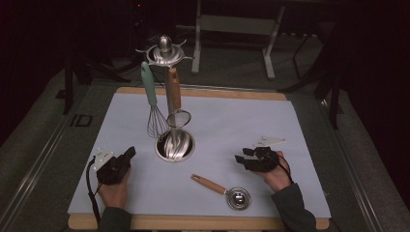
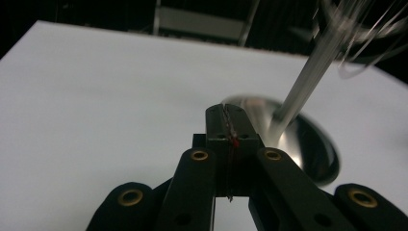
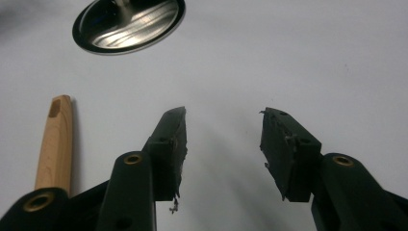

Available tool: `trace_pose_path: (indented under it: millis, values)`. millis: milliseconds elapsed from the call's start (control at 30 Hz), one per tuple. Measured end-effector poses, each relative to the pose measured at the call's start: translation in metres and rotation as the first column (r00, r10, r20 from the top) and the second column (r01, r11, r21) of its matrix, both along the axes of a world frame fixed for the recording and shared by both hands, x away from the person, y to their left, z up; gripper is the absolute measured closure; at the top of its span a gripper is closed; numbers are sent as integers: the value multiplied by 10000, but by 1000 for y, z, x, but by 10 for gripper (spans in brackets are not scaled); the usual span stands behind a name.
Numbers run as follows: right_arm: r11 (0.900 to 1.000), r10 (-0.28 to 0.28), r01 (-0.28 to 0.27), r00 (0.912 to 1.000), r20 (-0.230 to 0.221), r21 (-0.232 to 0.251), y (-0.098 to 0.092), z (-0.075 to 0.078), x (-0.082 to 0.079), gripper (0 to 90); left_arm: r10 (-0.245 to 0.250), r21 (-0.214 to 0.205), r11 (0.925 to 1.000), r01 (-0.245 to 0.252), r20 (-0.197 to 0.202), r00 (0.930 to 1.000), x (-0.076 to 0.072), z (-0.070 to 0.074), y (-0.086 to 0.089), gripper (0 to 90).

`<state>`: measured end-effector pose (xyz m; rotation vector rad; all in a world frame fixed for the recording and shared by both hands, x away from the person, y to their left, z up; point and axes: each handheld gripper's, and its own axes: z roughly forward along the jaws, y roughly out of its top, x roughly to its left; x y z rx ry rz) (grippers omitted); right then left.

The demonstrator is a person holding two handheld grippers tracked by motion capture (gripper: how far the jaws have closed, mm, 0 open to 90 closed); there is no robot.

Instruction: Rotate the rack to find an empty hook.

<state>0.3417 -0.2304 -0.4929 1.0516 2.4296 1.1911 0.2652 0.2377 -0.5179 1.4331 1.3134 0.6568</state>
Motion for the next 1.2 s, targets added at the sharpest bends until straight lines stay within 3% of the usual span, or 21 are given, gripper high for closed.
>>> trace_pose_path:
  millis: [233,367,567,800,967,1200]
  values:
    - [10000,-19,20,10000,-70,66,-1,-1,0,518,-31,-252,9997,51,786,9969,0,24,-8,900]
    - [9998,-41,41,10000,-22,196,-3,2,-1,517,-168,-440,9987,242,1613,9868,-4,44,-14,900]
    - [9990,-211,214,9997,-85,404,-11,4,-2,517,-439,-612,9963,608,2463,9682,-3,72,-24,900]
    - [9997,-234,235,9997,-62,90,-8,1,-4,513,-653,-788,9925,938,3077,9492,3,97,-35,900]
    - [9997,-219,219,9997,-53,-79,-7,-1,-6,512,-540,-1213,9870,1057,3688,9280,5,121,-34,900]
    - [9997,-178,175,9996,-200,-159,-5,-6,-6,512,-588,-1093,9868,1192,4446,8938,4,156,-36,900]
